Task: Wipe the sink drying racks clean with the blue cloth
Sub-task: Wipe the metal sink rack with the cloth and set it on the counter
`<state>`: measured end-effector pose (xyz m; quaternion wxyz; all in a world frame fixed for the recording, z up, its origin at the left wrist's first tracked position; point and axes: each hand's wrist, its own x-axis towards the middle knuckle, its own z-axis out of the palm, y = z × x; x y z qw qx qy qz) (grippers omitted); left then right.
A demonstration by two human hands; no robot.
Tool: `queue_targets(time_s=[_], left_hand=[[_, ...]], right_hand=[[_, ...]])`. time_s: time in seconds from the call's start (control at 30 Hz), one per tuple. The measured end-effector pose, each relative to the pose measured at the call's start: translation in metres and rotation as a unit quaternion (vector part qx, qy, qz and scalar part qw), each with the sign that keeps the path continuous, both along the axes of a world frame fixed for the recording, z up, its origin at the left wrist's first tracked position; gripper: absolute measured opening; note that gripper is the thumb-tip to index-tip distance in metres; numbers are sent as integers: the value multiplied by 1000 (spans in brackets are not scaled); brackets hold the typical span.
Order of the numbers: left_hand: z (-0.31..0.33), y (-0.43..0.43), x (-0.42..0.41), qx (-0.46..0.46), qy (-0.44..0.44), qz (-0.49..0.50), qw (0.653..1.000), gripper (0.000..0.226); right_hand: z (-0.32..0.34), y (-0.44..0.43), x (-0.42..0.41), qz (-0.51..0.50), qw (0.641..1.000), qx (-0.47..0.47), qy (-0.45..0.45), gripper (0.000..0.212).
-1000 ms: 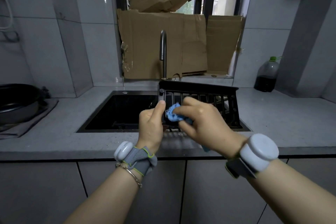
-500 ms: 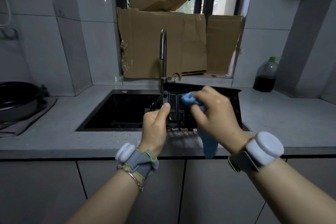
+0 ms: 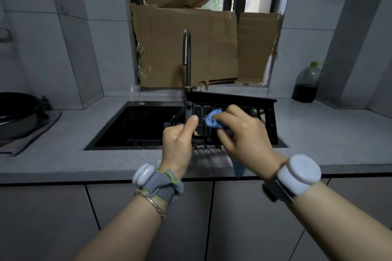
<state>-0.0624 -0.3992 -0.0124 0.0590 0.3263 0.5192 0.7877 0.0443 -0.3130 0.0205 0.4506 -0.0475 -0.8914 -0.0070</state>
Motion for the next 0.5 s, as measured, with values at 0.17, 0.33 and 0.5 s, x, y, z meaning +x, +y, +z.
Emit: queue_targets(time_s=[0.17, 0.33, 0.5], left_hand=[[6, -1, -4, 9, -53, 1, 999, 46], [1, -1, -6, 11, -66, -4, 998, 42], [6, 1, -3, 7, -56, -13, 998, 42]], right_hand=[[8, 1, -6, 11, 1000, -19, 8, 36], [3, -5, 1, 24, 999, 20, -31, 32], [17, 5, -7, -1, 999, -27, 25, 36]])
